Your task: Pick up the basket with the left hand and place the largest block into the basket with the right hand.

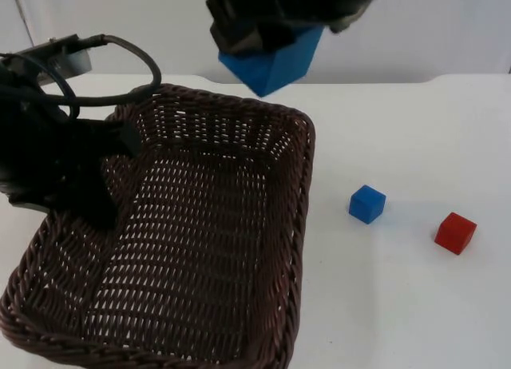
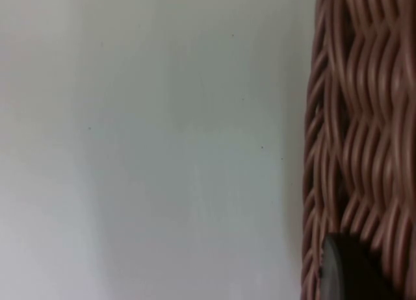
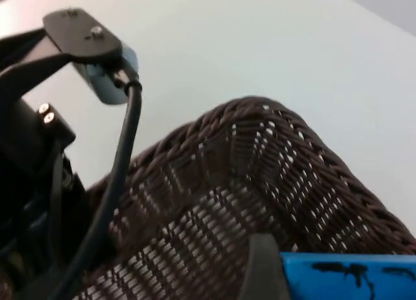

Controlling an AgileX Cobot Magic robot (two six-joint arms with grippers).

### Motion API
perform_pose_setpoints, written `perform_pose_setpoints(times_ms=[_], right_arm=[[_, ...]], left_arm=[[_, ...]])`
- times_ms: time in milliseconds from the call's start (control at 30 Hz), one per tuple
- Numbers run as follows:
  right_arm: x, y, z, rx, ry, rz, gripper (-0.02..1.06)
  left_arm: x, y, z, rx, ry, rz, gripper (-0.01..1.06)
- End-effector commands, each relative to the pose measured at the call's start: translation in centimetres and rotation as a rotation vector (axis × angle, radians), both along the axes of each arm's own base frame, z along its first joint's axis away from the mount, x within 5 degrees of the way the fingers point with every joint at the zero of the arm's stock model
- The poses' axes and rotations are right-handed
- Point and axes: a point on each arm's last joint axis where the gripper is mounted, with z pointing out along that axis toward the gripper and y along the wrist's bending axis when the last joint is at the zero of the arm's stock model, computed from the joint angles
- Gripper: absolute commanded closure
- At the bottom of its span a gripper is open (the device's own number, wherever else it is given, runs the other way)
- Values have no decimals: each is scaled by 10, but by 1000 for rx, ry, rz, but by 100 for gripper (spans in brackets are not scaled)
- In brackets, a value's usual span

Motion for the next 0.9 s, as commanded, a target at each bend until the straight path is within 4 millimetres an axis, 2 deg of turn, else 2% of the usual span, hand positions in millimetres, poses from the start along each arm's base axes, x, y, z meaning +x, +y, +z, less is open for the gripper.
perform_pose_setpoints(times_ms=[0, 100, 200, 233, 400, 433, 567, 867], right_arm=[[-2, 1, 2, 79, -44, -9, 105], [-1, 3, -4, 103, -31, -22, 105], [5, 9, -22, 77, -1, -25, 105], [5, 9, -22, 77, -1, -25, 105], [20, 25, -58, -5, 76, -25, 105], [20, 25, -58, -5, 76, -25, 105], [33, 39, -80, -51, 119, -22, 105], [43, 50, -108, -83, 148, -24, 104]], left_arm=[[0, -1, 5, -25, -17, 22, 105], [0, -2, 5, -32, -16, 28, 105], [0, -2, 5, -32, -16, 28, 105], [0, -2, 5, -32, -16, 28, 105], [0, -2, 5, -35, -15, 30, 105], [0, -2, 5, -35, -15, 30, 105], [0, -2, 5, -38, -16, 33, 105], [1, -2, 5, -43, -17, 39, 105]])
